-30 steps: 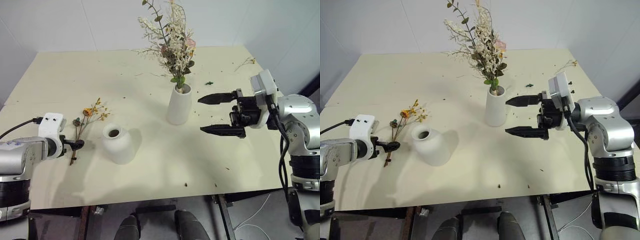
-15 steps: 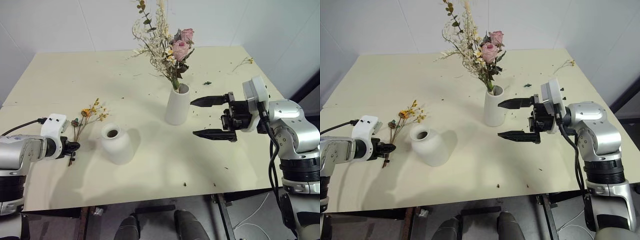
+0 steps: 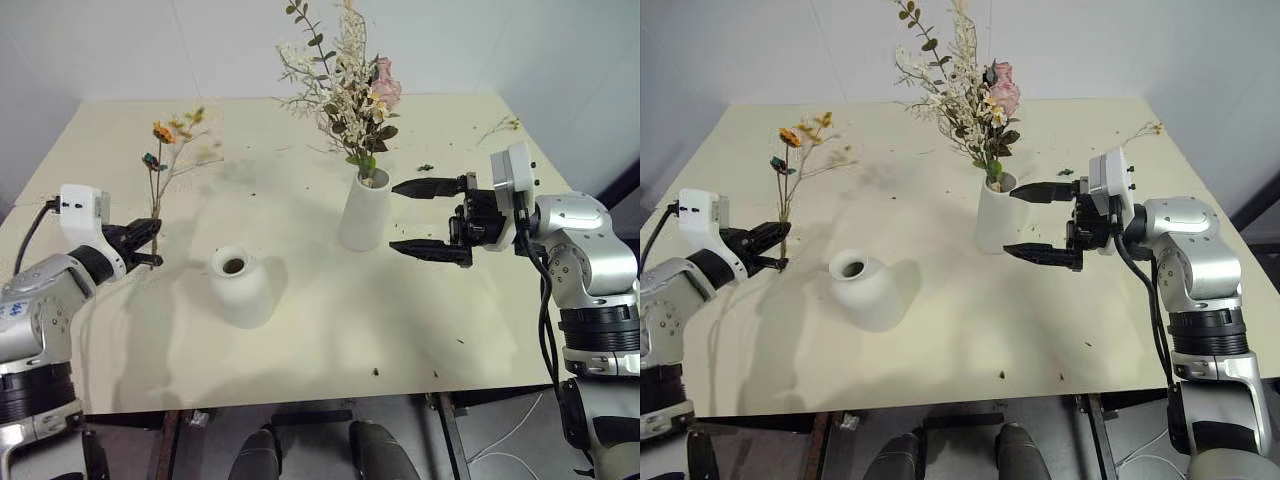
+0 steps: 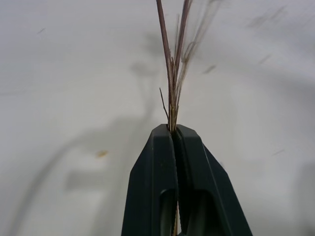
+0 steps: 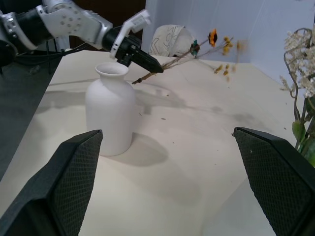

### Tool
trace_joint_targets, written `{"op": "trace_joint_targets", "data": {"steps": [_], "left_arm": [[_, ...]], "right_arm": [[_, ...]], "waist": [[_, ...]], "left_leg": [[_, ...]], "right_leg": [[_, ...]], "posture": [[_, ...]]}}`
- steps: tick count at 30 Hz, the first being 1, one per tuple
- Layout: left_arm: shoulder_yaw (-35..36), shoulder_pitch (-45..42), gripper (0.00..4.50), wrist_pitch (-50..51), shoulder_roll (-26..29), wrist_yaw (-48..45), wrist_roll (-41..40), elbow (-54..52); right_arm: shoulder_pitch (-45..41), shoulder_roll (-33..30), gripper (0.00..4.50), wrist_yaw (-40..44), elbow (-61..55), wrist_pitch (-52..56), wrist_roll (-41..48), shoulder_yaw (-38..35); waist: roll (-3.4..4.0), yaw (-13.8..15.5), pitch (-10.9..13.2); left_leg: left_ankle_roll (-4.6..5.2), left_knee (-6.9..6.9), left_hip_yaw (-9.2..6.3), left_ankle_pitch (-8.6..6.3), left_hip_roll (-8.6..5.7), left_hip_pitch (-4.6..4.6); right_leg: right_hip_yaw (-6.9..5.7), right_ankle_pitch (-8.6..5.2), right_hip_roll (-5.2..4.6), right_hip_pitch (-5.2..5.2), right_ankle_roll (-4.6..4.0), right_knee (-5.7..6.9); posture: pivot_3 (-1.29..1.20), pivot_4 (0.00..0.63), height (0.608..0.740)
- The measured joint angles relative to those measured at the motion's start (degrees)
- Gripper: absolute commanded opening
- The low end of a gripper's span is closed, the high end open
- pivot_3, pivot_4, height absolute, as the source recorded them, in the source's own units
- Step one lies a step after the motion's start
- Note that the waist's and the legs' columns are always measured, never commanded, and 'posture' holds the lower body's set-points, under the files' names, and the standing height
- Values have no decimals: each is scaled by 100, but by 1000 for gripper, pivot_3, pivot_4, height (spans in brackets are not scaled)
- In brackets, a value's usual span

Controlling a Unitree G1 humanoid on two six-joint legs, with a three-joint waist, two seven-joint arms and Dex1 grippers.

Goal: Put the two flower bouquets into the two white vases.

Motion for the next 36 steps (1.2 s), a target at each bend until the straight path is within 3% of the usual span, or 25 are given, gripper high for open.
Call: {"op": "trace_joint_targets", "data": {"steps": [6,17,24,31,36], "left_arm": [[675,-12,21,-660,-476,-830,-1506,-640],[280,161,21,-696,-809,-729,-2854,-1644],[34,439,21,-689,-846,-603,-3166,-1851],[-26,736,21,-622,-536,-627,-3460,-2045],[-264,972,21,-894,-445,-930,-3080,-2000]], "right_arm": [[-14,86,4500,-102,39,-86,-52,4],[-39,90,4500,-116,216,-163,-133,5],[-70,90,4500,-116,260,-173,-179,6],[-69,90,4500,-121,258,-171,-181,6],[-65,92,4500,-184,248,-164,-182,6]], "waist": [[-4,6,-1],[-4,-17,-1],[-4,-19,-1],[-4,-25,-1],[-4,-17,-1]], "left_leg": [[0,12,0,0,2,2],[1,24,-1,0,1,3],[2,27,-1,0,1,3],[2,26,0,-1,1,3],[2,26,0,-1,1,3]], "right_leg": [[-1,1,2,7,2,4],[4,4,5,12,7,6],[5,4,5,14,7,4],[6,4,7,13,5,3],[7,3,8,13,3,2]], "posture": [[0,150,740],[0,150,740],[0,150,740],[0,150,740],[0,150,740]]}}
